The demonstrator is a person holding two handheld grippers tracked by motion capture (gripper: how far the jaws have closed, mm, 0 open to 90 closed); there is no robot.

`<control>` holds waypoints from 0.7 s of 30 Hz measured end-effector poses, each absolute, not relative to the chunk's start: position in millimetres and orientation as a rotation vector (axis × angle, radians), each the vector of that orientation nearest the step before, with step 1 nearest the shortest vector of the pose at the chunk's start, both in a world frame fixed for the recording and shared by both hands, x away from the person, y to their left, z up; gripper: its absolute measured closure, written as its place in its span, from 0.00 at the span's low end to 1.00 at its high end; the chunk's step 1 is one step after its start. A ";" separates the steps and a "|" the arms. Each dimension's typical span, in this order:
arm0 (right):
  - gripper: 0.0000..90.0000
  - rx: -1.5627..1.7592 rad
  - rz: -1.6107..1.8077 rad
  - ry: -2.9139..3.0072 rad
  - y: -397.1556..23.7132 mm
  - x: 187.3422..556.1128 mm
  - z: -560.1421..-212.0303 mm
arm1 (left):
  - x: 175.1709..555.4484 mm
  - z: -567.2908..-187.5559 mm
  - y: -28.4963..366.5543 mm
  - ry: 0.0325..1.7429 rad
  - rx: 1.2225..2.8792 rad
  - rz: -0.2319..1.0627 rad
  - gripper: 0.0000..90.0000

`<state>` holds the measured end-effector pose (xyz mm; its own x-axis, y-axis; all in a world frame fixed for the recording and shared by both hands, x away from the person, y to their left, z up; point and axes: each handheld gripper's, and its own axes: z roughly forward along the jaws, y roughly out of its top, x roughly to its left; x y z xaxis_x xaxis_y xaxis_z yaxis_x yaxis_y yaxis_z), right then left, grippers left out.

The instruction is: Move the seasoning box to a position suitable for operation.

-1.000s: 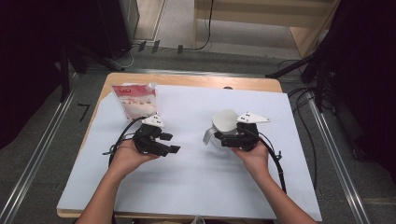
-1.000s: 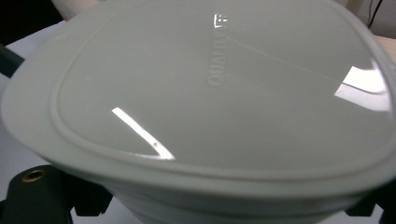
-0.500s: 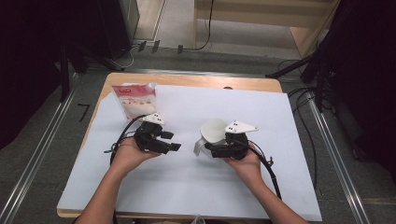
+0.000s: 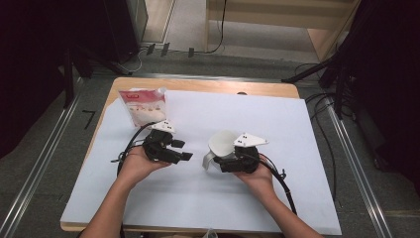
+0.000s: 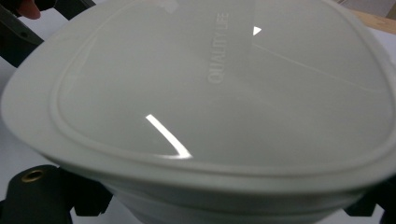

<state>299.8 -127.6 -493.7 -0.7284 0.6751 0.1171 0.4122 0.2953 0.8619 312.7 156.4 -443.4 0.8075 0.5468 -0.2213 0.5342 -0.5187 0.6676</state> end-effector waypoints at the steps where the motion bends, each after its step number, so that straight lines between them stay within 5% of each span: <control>1: 0.14 0.994 1.406 2.307 -128.0 300.6 -493.6 | 312.6 -443.3 156.3 0.792 2.222 0.021 0.45; 21: 0.13 1.052 1.325 2.439 -153.2 283.3 -477.9 | 311.5 -442.3 157.8 0.792 2.210 0.031 0.47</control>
